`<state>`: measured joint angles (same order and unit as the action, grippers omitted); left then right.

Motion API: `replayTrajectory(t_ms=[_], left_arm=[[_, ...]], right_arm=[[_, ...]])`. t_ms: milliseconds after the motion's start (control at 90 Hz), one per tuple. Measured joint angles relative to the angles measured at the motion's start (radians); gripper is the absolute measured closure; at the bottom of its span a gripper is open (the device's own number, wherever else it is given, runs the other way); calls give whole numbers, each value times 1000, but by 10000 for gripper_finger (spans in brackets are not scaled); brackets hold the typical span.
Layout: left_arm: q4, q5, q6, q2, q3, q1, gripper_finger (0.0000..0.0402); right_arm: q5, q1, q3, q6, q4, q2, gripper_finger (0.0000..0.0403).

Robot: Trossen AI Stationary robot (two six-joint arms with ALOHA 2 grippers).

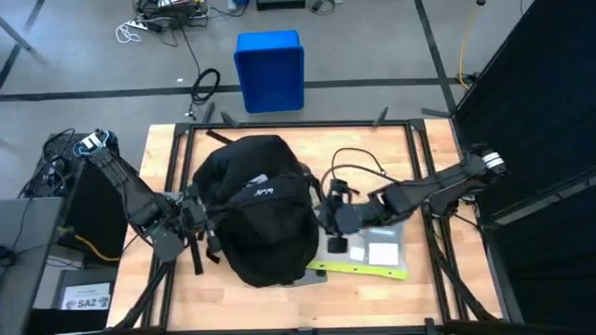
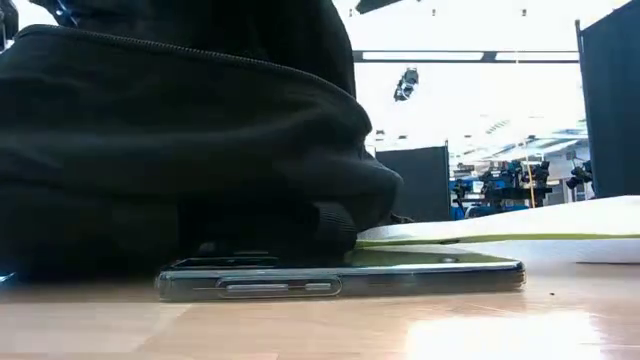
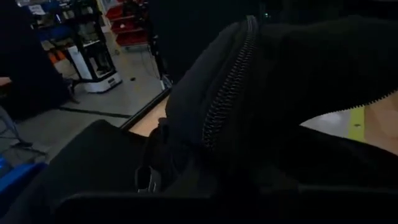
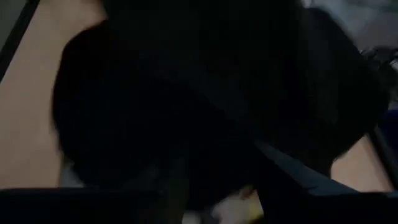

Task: Unpack backpack
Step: Put the zip bag into the backpack

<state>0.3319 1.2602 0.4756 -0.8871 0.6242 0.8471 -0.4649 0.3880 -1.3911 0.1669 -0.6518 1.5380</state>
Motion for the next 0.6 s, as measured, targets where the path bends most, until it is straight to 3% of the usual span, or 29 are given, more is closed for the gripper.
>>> replayTrajectory(t_ms=[178,600], left_arm=[[-5,3,1,0,0,0,401],[-47,-15,-33,-2,0,-1,401]], right_arm=[[-2,90,11,186,-161,5,243],[-7,269,311,529,-68,47,211]])
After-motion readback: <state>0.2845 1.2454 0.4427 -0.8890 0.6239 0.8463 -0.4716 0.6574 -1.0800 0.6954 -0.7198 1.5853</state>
